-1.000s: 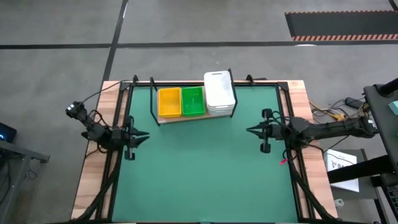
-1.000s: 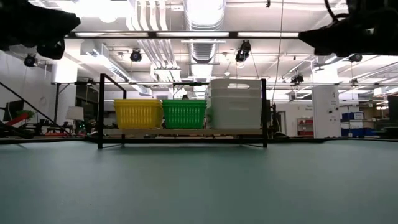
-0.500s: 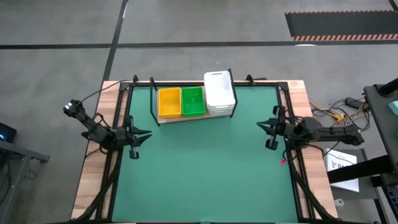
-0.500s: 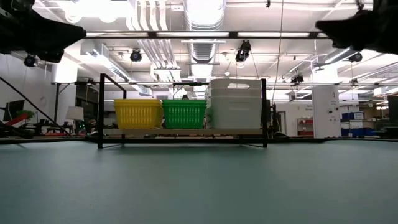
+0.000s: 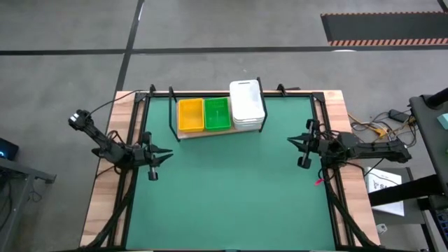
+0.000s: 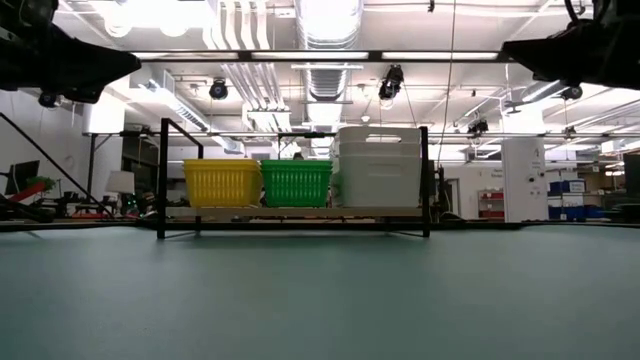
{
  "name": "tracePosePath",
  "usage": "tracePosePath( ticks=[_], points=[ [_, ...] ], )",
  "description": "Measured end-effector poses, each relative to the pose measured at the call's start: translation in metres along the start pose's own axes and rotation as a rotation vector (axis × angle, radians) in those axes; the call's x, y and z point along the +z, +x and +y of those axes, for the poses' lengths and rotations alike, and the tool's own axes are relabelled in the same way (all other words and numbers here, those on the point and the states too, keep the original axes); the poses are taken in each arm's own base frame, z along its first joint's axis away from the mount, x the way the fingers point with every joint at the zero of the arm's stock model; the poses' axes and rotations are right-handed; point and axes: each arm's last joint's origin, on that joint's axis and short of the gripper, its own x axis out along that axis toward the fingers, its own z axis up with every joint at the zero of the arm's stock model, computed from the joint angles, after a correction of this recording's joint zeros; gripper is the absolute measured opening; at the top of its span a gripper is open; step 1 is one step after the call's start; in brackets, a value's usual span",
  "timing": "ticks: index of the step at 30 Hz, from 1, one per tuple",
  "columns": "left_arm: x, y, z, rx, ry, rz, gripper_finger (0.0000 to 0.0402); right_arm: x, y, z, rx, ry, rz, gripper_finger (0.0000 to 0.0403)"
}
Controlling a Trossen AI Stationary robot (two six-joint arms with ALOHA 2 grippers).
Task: Stack baskets on shelf by color
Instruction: Return to Home Position
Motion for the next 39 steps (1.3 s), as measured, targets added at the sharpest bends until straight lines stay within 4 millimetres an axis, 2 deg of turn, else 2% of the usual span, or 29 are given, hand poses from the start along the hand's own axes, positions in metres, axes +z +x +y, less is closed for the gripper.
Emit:
tracePosePath(
  ticks=[39],
  points=[
    [-0.0101,0.005,-0.0084,-0.021,0.097,0.083,0.0044,-0.0022,0.0011,0.0013,0.012,-0.003,0.023,0.0009]
  ],
)
